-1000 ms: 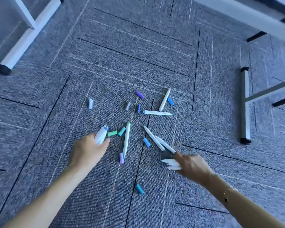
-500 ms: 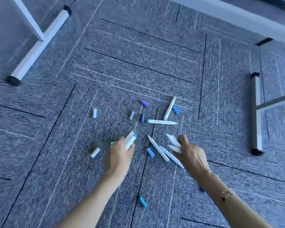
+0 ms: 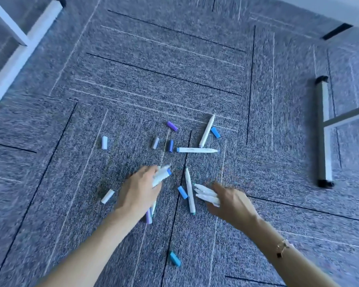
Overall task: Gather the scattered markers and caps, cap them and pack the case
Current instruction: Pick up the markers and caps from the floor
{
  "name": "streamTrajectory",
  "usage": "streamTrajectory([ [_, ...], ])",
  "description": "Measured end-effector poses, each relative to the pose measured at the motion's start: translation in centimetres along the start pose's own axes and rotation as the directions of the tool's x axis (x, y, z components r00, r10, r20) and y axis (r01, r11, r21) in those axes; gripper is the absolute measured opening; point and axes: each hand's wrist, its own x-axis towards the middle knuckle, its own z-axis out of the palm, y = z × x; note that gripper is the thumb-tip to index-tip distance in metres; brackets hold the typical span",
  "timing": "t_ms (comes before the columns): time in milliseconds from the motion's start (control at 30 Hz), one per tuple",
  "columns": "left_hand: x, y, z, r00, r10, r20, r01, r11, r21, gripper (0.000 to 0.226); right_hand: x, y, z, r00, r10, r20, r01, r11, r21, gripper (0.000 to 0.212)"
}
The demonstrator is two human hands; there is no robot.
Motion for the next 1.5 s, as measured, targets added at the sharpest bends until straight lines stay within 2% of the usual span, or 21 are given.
streamTrajectory([
  [67, 0.4, -0.7, -1.0, 0.981, 0.161, 0.11, -0.169, 0.983, 0.075, 0.042, 0.0, -0.3, -0.3, 0.999, 0.029, -0.015, -0.028, 0.997, 0.068, 0.013],
  [133, 0.8, -1.5, -1.5, 0.945, 0.257, 0.202, -0.283, 0.952, 0.114, 0.042, 0.1, -0.5, -0.5, 0.995, 0.064, -0.073, -0.057, 0.993, 0.104, 0.01],
  [233, 1.6, -3.2, -0.1, 0.924, 0.276, 0.264, -0.295, 0.955, 0.033, 0.043, 0.5, -1.4, -0.9, 0.986, 0.079, -0.149, -0.076, 0.997, 0.027, 0.009],
  [300, 2.2, -3.9, 1.2, 0.934, 0.245, 0.261, -0.236, 0.969, -0.066, 0.027, 0.9, -2.2, -1.2, 0.98, 0.081, -0.181, -0.079, 0.997, 0.02, 0.01],
  [367, 2.6, -4.5, 1.9, 0.927, 0.329, 0.183, -0.334, 0.943, 0.0, 0.009, 1.1, -2.7, -1.4, 0.978, 0.088, -0.191, -0.084, 0.996, 0.026, 0.008],
  [433, 2.7, -4.4, 1.7, 0.912, 0.363, 0.192, -0.378, 0.924, 0.05, 0.011, 1.4, -2.9, -1.6, 0.978, 0.098, -0.187, -0.094, 0.995, 0.025, 0.008],
  [500, 2.4, -3.5, 0.7, 0.882, 0.347, 0.319, -0.383, 0.922, 0.057, 0.021, 1.7, -3.0, -1.5, 0.976, 0.111, -0.187, -0.106, 0.994, 0.034, 0.012],
  [600, 2.1, -2.7, -1.1, 0.859, 0.359, 0.364, -0.433, 0.89, 0.143, 0.031, 2.1, -3.4, -1.0, 0.976, 0.141, -0.166, -0.133, 0.989, 0.058, 0.018],
  [700, 1.4, -2.2, -2.4, 0.834, 0.359, 0.418, -0.481, 0.846, 0.232, 0.032, 2.3, -4.3, -0.3, 0.977, 0.17, -0.127, -0.146, 0.973, 0.176, 0.022],
  [833, 1.6, -2.4, -2.4, 0.833, 0.342, 0.434, -0.486, 0.828, 0.28, 0.03, 2.3, -5.5, 0.5, 0.975, 0.194, -0.105, -0.161, 0.951, 0.264, 0.029],
  [1033, 0.7, -2.5, -1.7, 0.87, 0.289, 0.399, -0.408, 0.876, 0.256, 0.038, 3.6, -6.9, 0.6, 0.982, 0.181, -0.053, -0.176, 0.98, 0.094, 0.023],
  [1100, 0.4, -3.2, -2.0, 0.885, 0.29, 0.365, -0.398, 0.877, 0.27, 0.041, 3.9, -7.3, 0.3, 0.976, 0.21, -0.05, -0.203, 0.973, 0.113, 0.02],
  [1133, 0.3, -3.6, -2.2, 0.89, 0.289, 0.353, -0.394, 0.877, 0.276, 0.042, 3.9, -7.5, 0.2, 0.969, 0.234, -0.076, -0.218, 0.96, 0.175, 0.02],
  [1267, 0.3, -5.0, -3.1, 0.916, 0.257, 0.307, -0.356, 0.874, 0.331, 0.045, 4.0, -7.8, -0.9, 0.884, 0.411, -0.223, -0.242, 0.811, 0.533, 0.025],
  [1333, 0.4, -5.3, -3.6, 0.933, 0.246, 0.262, -0.328, 0.88, 0.342, 0.039, 4.2, -8.0, -1.6, 0.811, 0.533, -0.241, -0.227, 0.667, 0.709, 0.023],
  [1433, 0.5, -5.2, -4.1, 0.96, 0.209, 0.185, -0.262, 0.901, 0.346, 0.03, 5.2, -8.4, -2.2, 0.674, 0.724, -0.148, -0.192, 0.364, 0.911, 0.019],
  [1500, 0.6, -5.0, -4.3, 0.976, 0.179, 0.127, -0.211, 0.921, 0.328, 0.026, 6.3, -8.7, -2.8, 0.591, 0.803, -0.072, -0.205, 0.236, 0.95, 0.021],
])
